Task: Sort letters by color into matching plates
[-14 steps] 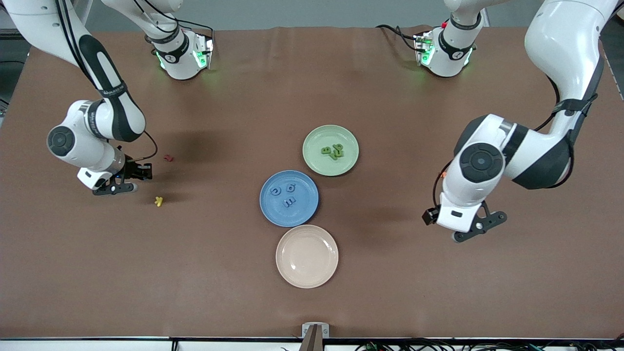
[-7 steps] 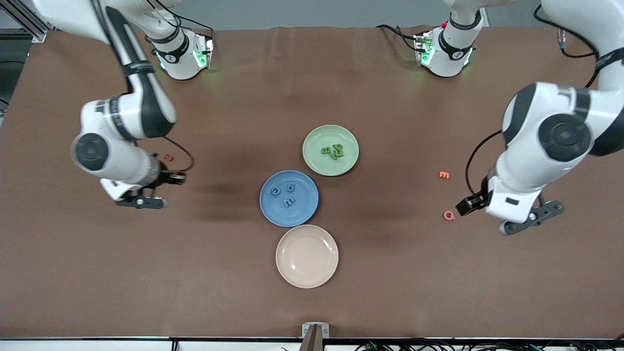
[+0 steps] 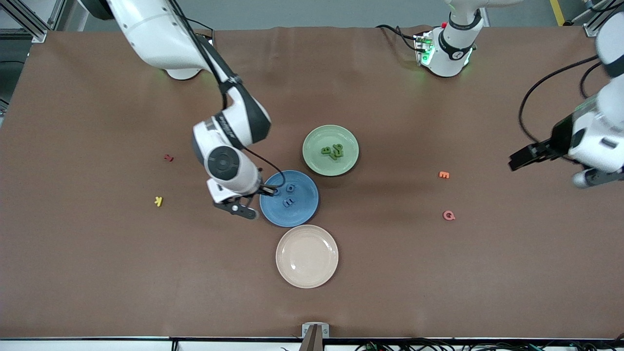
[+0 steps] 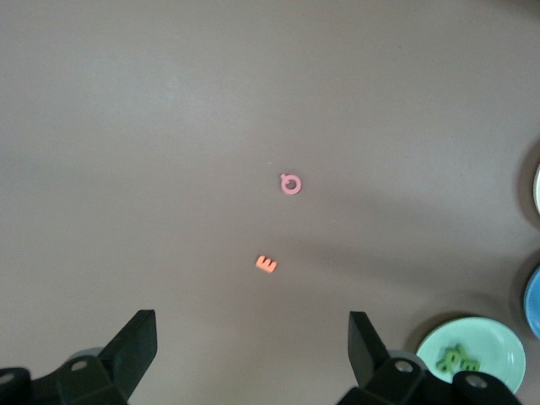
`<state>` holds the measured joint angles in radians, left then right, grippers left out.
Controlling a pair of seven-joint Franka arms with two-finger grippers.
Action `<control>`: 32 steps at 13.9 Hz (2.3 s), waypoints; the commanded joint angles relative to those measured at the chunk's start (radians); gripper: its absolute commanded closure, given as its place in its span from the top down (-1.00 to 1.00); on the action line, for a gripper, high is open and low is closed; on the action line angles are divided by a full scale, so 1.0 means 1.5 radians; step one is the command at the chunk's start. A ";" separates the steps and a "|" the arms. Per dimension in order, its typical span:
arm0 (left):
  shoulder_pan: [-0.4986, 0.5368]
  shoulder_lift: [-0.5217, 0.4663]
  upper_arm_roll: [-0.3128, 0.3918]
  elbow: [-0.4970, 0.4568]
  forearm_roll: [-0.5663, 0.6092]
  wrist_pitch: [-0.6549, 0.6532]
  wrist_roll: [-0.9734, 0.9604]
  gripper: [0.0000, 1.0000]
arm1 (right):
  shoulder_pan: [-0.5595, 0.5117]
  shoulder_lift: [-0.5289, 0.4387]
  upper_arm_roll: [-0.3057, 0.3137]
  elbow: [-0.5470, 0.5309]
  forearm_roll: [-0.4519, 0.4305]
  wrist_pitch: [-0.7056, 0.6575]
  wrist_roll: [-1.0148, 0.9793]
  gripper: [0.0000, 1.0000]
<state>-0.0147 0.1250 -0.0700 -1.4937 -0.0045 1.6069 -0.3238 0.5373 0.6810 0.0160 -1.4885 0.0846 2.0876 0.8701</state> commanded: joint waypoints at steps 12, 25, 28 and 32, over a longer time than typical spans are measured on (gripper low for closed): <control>-0.008 -0.104 0.013 -0.061 0.004 -0.043 0.076 1.00 | 0.085 0.103 -0.008 0.079 0.033 0.125 0.089 -0.74; -0.002 -0.102 0.005 -0.061 0.003 -0.052 0.113 1.00 | 0.074 0.039 -0.012 0.078 0.024 0.020 0.074 1.00; -0.008 -0.101 0.005 -0.060 0.004 -0.051 0.113 1.00 | 0.033 -0.089 -0.012 0.070 0.025 -0.166 0.030 1.00; -0.007 -0.105 -0.018 -0.062 0.018 -0.051 0.112 1.00 | -0.046 -0.298 -0.012 -0.016 0.030 -0.314 -0.076 1.00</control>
<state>-0.0248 -0.0033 -0.0836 -1.5637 0.0019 1.5292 -0.1749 0.5235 0.4156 -0.0170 -1.3457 0.1165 1.6413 0.8351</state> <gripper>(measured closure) 0.000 0.000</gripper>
